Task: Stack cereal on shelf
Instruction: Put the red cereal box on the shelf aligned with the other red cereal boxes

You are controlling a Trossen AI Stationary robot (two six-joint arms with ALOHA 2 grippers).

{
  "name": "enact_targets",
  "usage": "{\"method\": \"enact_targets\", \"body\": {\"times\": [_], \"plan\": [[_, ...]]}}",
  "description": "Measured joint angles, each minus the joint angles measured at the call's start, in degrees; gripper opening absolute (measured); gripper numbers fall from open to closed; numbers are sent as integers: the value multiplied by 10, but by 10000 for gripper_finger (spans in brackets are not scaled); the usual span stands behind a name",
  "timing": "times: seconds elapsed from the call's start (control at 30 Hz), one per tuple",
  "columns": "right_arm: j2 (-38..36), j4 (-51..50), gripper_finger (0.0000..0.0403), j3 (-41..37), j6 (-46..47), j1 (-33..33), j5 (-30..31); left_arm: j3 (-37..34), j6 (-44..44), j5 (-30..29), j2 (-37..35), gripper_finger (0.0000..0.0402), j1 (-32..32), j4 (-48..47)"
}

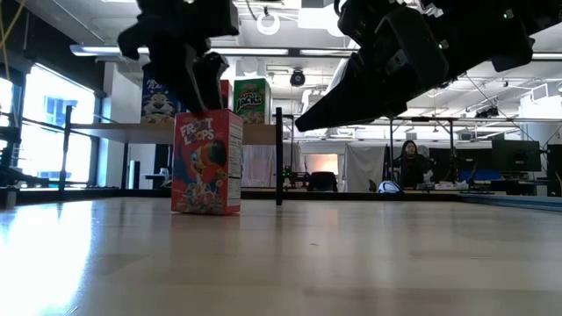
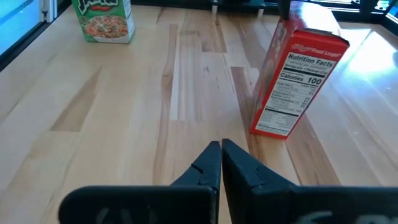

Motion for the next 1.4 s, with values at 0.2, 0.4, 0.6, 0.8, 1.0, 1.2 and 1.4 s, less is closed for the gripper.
{"method": "enact_targets", "body": {"times": [0.2,0.4,0.6,0.8,1.0,1.2,1.4], "plan": [[0,0,0,0,-1,0,0,0,5,30,29,282,12,-8],[0,0,0,0,0,0,0,0,6,36,32,272,14,-7],[1,-1,0,0,1,0,0,0,20,50,32,227,14,-11],[1,-2,0,0,5,0,-3,1,31,51,16,172,14,-32],[1,-2,0,0,5,0,-3,51,42,46,-32,142,37,-122],[1,-2,0,0,10,4,-4,160,78,14,-63,134,95,-217],[1,-3,0,0,14,10,-4,243,123,1,-53,133,199,-250]]}}
